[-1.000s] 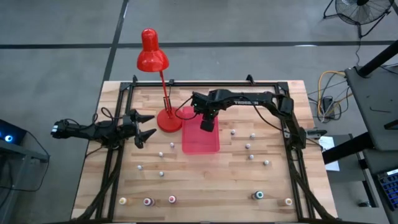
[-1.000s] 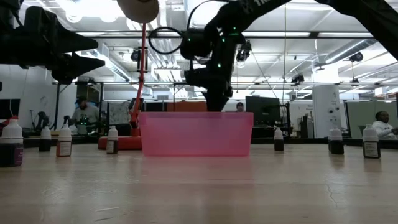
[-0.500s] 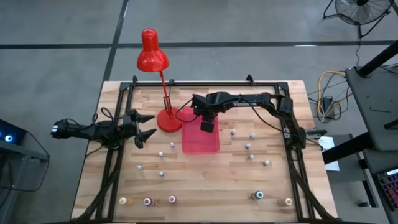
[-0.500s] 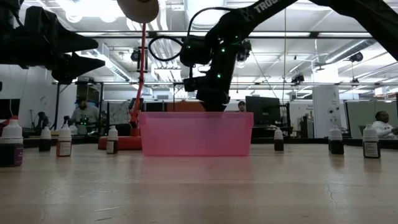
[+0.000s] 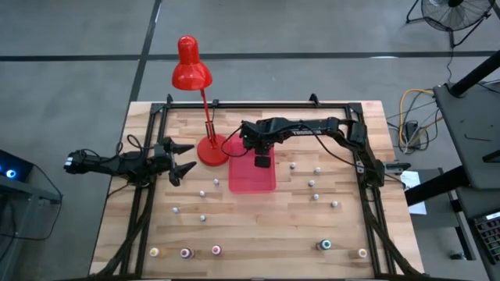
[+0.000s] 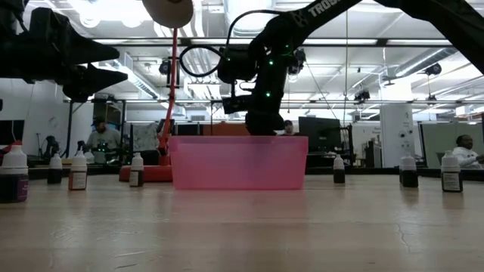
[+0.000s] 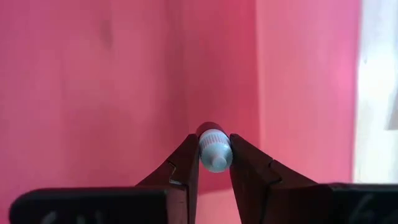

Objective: Pick & Place food coloring
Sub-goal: Put the small red food coloring bottle into the bin

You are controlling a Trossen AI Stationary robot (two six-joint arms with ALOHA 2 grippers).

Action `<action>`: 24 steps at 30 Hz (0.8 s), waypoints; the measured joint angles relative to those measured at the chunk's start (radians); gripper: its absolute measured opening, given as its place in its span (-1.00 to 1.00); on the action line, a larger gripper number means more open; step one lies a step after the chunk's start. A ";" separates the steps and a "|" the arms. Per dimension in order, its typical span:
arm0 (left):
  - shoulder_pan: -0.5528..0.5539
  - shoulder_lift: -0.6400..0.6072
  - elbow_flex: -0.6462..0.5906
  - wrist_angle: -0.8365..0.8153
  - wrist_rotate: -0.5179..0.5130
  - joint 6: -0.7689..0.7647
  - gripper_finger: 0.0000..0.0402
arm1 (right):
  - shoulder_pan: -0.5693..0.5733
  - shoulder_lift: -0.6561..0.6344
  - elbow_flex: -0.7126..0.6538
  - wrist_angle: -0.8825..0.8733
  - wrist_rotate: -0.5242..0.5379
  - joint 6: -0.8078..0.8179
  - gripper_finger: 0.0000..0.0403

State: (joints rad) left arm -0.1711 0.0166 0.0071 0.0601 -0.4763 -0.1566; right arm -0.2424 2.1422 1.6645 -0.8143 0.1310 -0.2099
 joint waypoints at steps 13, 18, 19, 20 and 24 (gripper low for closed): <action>0.000 0.000 0.000 0.000 0.000 0.000 0.56 | 0.009 0.000 -0.042 0.037 -0.012 -0.018 -0.70; 0.000 0.000 0.000 0.000 0.000 0.000 0.56 | 0.011 0.000 -0.042 0.037 -0.012 -0.028 -0.62; 0.000 0.000 0.000 0.000 0.000 0.000 0.56 | 0.011 0.000 -0.042 0.037 -0.012 -0.027 -0.58; 0.000 0.000 0.000 0.000 0.000 0.000 0.56 | 0.011 0.000 -0.042 0.037 -0.013 -0.027 -0.55; 0.001 0.000 0.000 0.000 0.000 0.000 0.56 | 0.012 0.000 -0.042 0.037 -0.012 -0.026 -0.40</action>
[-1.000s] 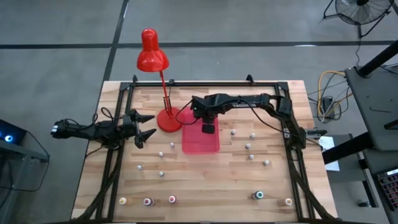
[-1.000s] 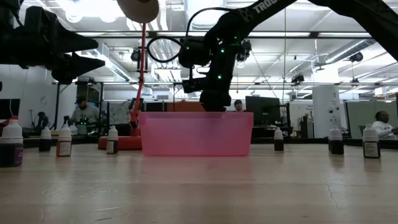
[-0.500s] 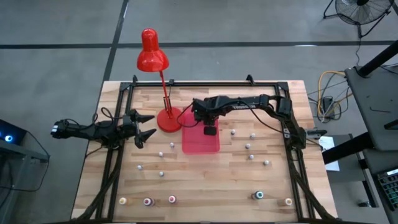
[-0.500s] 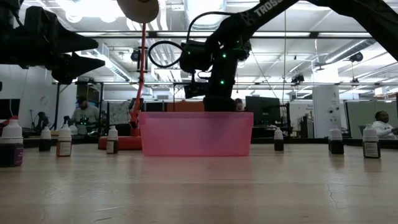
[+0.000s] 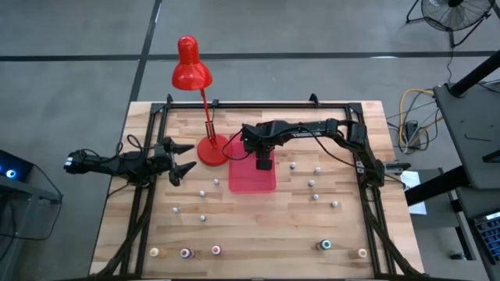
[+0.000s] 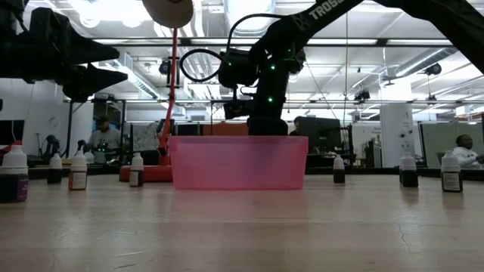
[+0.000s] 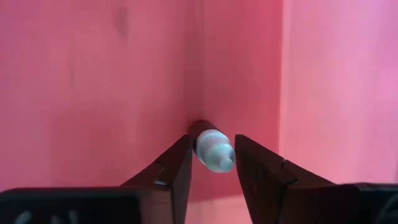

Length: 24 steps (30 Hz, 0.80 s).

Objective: Pick & Place food coloring
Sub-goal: Put the small red food coloring bottle into the bin, then put the small green food coloring bottle into the bin

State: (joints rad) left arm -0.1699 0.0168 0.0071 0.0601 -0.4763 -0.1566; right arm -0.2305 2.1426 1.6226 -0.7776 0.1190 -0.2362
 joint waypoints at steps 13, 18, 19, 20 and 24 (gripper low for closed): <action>0.000 0.000 0.000 0.000 0.000 0.000 0.56 | 0.009 -0.043 0.063 -0.107 0.032 0.062 -0.07; 0.000 0.001 0.000 0.000 0.000 0.000 0.56 | 0.019 -0.087 0.122 -0.201 0.041 0.110 0.00; 0.000 0.002 0.000 0.000 0.000 0.000 0.56 | 0.022 -0.104 0.124 -0.211 0.041 0.125 0.01; 0.000 0.002 0.000 0.000 0.000 0.000 0.56 | 0.023 -0.125 0.123 -0.216 0.041 0.142 0.03; 0.000 0.007 0.000 0.000 0.000 0.000 0.56 | 0.030 -0.222 0.086 -0.217 0.050 0.242 0.11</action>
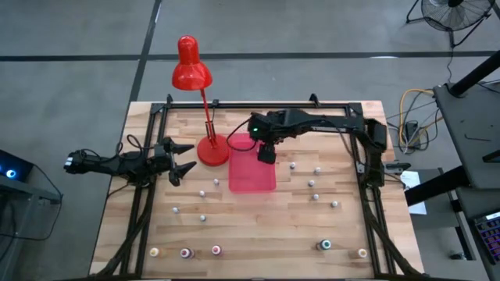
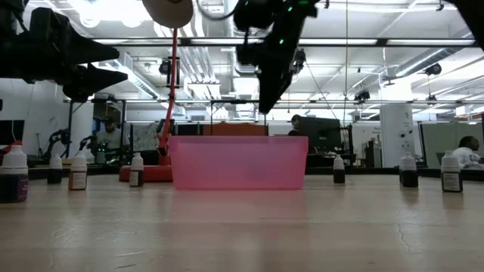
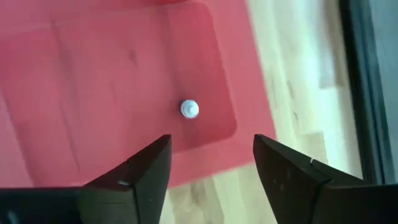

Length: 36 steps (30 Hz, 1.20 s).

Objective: Pick & Place food coloring
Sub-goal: Put the small green food coloring bottle into the bin

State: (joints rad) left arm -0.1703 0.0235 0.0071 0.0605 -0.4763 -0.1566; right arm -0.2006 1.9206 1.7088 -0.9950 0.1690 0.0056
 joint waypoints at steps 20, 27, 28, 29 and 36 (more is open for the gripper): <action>-0.001 0.006 0.000 0.011 0.000 0.000 0.56 | 0.082 -0.491 -0.458 -0.099 0.092 0.542 0.66; -0.001 0.006 0.000 0.011 0.000 0.000 0.56 | 0.140 -0.582 -0.471 -0.229 0.047 0.784 0.78; -0.001 0.006 0.000 0.011 0.000 0.000 0.56 | 0.150 -0.591 -0.471 -0.250 0.038 0.825 0.78; -0.001 0.006 0.000 0.011 -0.001 0.000 0.56 | 0.161 -0.599 -0.471 -0.271 0.030 0.870 0.78; 0.000 0.006 0.000 0.012 -0.001 0.000 0.56 | 0.269 -0.638 -0.471 -0.404 -0.062 1.207 0.78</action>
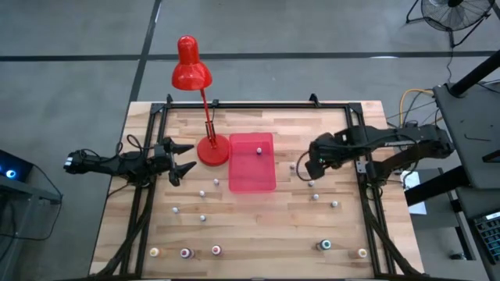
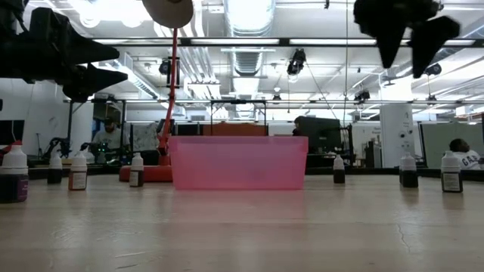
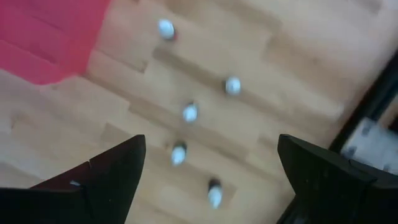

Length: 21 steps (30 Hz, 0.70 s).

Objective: Pick & Place food coloring
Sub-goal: Put the small green food coloring bottle into the bin

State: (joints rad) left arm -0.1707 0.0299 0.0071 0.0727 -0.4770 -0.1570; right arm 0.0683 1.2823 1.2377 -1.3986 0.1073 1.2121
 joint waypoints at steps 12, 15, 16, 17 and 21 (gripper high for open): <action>0.000 0.000 0.000 0.001 0.000 0.000 0.56 | 0.230 0.021 -0.078 -0.010 -0.002 0.393 0.78; 0.000 0.000 0.000 0.001 0.000 0.000 0.56 | 0.289 0.021 -0.122 0.015 -0.004 0.471 0.78; 0.000 0.000 0.000 0.001 0.000 0.000 0.56 | 0.307 0.021 -0.135 0.027 -0.003 0.493 0.78; 0.000 0.000 0.000 0.001 0.000 0.000 0.56 | 0.325 0.021 -0.150 0.038 -0.004 0.514 0.78; 0.000 0.000 0.000 0.001 0.000 0.000 0.56 | 0.384 0.021 -0.206 0.064 -0.004 0.573 0.78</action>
State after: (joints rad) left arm -0.1703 0.0299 0.0071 0.0738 -0.4767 -0.1569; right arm 0.4521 1.3029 1.0318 -1.3348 0.1036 1.7851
